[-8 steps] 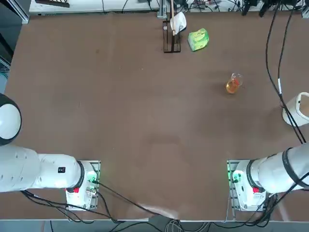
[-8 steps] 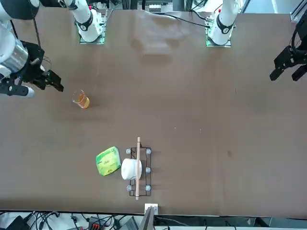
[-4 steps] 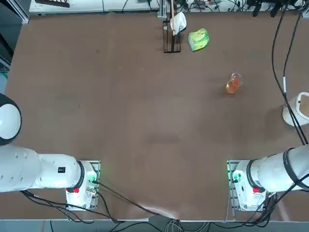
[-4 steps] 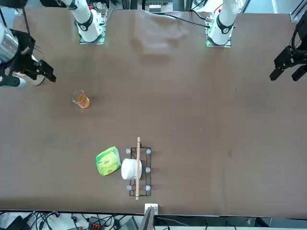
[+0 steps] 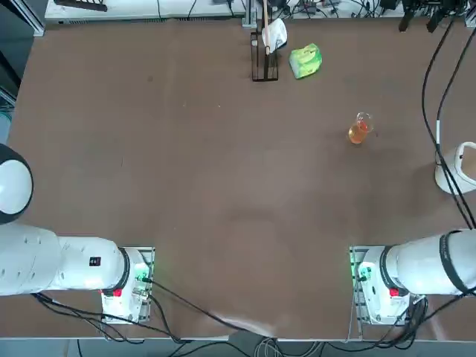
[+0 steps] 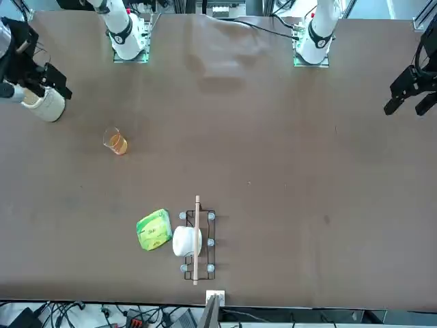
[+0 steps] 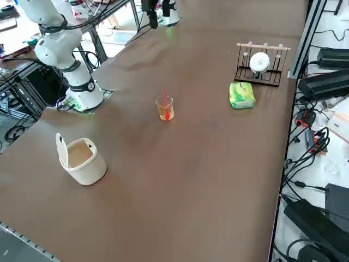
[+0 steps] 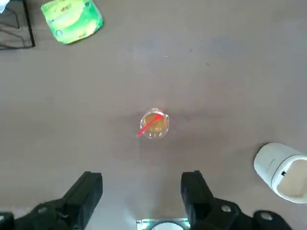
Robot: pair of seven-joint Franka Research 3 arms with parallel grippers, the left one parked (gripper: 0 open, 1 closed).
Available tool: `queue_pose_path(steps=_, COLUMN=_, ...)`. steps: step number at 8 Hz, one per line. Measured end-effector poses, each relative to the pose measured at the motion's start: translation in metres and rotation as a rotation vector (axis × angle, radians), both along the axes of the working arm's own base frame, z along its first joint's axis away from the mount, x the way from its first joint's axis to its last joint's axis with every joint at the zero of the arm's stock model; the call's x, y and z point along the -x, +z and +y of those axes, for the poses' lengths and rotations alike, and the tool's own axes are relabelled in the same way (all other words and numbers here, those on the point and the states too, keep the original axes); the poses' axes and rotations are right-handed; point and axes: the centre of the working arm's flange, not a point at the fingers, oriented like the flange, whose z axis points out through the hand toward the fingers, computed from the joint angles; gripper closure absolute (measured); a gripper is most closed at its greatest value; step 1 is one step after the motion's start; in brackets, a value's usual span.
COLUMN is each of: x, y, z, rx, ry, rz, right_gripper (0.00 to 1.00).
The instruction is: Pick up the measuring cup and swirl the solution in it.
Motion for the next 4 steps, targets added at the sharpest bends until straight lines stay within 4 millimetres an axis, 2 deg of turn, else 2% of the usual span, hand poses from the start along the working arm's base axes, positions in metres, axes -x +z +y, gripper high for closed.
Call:
queue_pose_path(steps=2, x=0.0081, y=0.0016, z=-0.0035, rx=-0.006, ry=0.029, rz=-0.004, right_gripper=0.00)
queue_pose_path(steps=4, x=0.0074, y=0.0024, z=-0.0060, rx=-0.007, ry=0.030, rz=-0.013, right_gripper=0.00)
